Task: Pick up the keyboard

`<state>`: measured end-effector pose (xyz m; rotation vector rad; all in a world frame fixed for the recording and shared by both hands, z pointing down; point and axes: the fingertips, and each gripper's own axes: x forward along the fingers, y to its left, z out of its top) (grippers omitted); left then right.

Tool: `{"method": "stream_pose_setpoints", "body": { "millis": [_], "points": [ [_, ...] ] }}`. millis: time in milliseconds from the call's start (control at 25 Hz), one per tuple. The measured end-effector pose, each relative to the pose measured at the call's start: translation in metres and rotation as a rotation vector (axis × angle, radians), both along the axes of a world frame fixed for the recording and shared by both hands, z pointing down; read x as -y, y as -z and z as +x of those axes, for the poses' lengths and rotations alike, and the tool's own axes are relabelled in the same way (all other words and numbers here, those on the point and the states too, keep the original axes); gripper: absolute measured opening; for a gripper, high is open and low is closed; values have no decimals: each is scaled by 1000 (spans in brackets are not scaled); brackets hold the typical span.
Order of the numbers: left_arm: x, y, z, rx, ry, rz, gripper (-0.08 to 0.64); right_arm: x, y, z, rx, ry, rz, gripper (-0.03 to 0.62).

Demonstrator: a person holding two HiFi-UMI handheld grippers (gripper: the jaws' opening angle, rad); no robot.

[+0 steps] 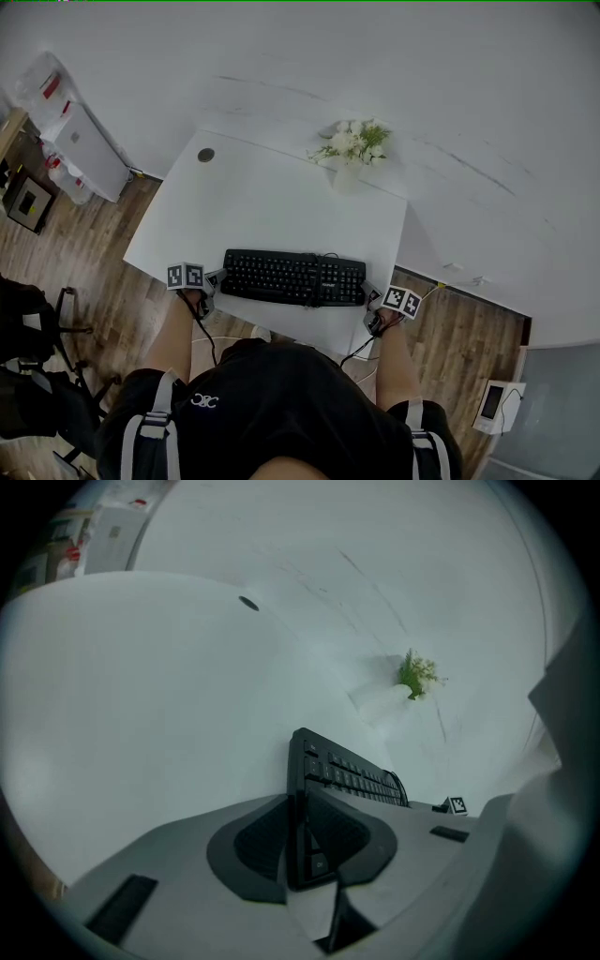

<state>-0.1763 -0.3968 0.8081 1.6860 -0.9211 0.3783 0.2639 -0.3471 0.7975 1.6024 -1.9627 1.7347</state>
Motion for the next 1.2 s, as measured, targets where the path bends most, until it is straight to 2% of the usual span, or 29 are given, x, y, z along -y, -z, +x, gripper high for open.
{"method": "stream_pose_setpoints", "body": {
  "millis": [240, 360, 520, 920, 1200],
  "points": [
    [3, 7, -1, 44, -25, 45, 80, -9, 2, -2, 3, 6, 29, 60],
    [1, 14, 0, 37, -59, 66, 80, -11, 9, -3, 18, 0, 54, 58],
    [4, 27, -1, 31, -42, 113, 80, -3, 25, -2, 28, -12, 113, 58],
    [39, 97, -3, 4, -23, 326, 78, 27, 99, -5, 9, 2, 313, 58],
    [63, 194, 5, -53, -27, 532, 78, 44, 188, 1, -21, -29, 523, 57]
  ]
}}
